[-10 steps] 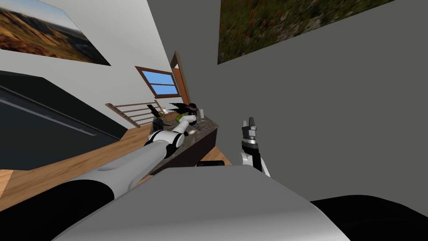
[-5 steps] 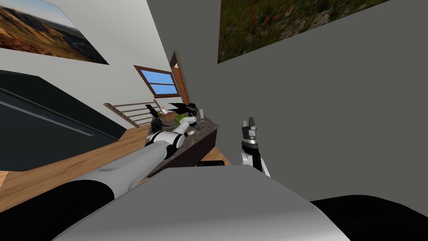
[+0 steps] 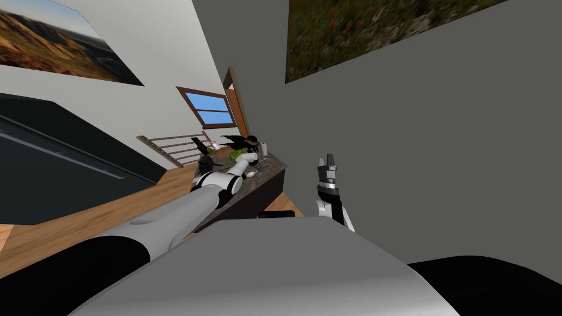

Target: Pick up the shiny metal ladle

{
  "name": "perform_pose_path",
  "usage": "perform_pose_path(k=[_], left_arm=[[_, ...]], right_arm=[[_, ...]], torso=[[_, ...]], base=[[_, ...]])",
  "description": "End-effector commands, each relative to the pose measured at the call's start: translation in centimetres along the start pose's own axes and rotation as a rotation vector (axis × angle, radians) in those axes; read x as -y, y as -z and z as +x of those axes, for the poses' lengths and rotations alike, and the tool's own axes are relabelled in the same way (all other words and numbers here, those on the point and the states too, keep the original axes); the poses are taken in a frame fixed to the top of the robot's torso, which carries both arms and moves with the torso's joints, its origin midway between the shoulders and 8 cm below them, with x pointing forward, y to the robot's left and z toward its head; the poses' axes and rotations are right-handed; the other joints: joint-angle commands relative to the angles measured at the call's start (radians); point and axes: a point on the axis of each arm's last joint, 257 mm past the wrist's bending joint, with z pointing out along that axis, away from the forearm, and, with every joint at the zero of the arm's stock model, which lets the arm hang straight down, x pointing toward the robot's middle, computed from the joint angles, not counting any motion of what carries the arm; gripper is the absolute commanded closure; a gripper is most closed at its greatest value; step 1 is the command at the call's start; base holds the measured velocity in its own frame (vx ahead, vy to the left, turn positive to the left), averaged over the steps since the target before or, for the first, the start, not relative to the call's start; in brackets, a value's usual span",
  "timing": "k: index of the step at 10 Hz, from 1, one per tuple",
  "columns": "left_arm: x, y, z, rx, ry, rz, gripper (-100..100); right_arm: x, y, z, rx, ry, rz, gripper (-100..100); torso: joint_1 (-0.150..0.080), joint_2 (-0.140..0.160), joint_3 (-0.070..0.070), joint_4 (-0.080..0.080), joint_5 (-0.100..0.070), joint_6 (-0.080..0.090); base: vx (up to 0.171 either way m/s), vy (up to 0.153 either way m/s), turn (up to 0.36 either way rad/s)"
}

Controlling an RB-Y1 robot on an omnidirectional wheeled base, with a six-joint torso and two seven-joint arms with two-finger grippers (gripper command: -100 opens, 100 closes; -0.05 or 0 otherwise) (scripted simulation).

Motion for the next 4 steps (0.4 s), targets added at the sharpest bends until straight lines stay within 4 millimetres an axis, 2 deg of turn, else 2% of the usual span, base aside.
perform_pose_path(k=[1, 3, 4], left_arm=[[0.3, 0.79, 0.41, -0.002, 0.002, -0.001, 100], [0.39, 0.87, 0.52, -0.004, 0.001, 0.001, 100], [0.39, 0.94, 0.53, -0.004, 0.001, 0.0, 0]], right_arm=[[0.0, 0.0, 0.0, 0.0, 0.0, 0.0, 0], [0.0, 0.0, 0.0, 0.0, 0.0, 0.0, 0], [0.0, 0.0, 0.0, 0.0, 0.0, 0.0, 0]], torso=[[0.0, 0.0, 0.0, 0.0, 0.0, 0.0], [0.002, 0.003, 0.002, 0.001, 0.0, -0.001], [0.001, 0.003, 0.002, 0.001, 0.0, -0.001]], base=[[-0.029, 0.013, 0.005], [-0.033, 0.018, -0.003], [0.0, 0.0, 0.0]])
